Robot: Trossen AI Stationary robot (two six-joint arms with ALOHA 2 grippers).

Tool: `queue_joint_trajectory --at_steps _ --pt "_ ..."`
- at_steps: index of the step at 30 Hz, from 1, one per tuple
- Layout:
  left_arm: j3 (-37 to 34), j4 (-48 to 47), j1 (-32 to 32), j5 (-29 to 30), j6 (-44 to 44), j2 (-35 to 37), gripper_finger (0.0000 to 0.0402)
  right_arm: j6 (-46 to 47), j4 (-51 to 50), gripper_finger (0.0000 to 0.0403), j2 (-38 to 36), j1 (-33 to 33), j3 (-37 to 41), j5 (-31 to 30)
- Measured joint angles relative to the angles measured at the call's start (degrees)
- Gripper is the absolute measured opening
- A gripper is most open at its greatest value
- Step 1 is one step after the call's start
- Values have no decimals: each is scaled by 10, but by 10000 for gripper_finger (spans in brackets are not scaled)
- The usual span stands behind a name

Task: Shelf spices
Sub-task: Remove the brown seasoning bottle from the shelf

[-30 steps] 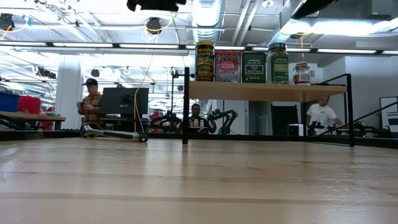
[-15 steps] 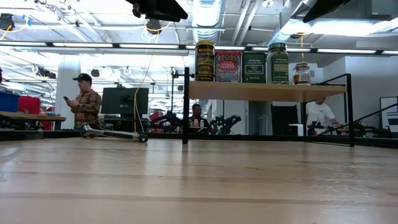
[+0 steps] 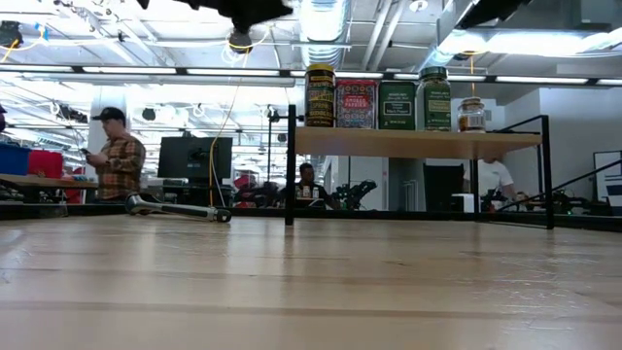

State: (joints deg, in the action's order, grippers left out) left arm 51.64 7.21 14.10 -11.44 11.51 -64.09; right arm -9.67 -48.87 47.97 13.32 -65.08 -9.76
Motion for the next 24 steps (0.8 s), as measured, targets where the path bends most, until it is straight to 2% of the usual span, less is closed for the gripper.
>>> queue_joint_trajectory --at_steps 3,7,15,21,24 --pt "0 -13 23 -32 -10 18 201 0 24 7 1 0 0 0" --pt "-5 -40 38 -28 -38 33 201 15 26 7 1 0 0 9" --pt "-12 -86 24 -27 -63 33 201 33 -2 7 1 0 0 9" --pt "-13 -119 -11 32 -79 34 201 44 -26 7 0 5 0 0" --pt "-13 -133 -41 38 -90 37 201 63 -57 7 0 14 0 -4"
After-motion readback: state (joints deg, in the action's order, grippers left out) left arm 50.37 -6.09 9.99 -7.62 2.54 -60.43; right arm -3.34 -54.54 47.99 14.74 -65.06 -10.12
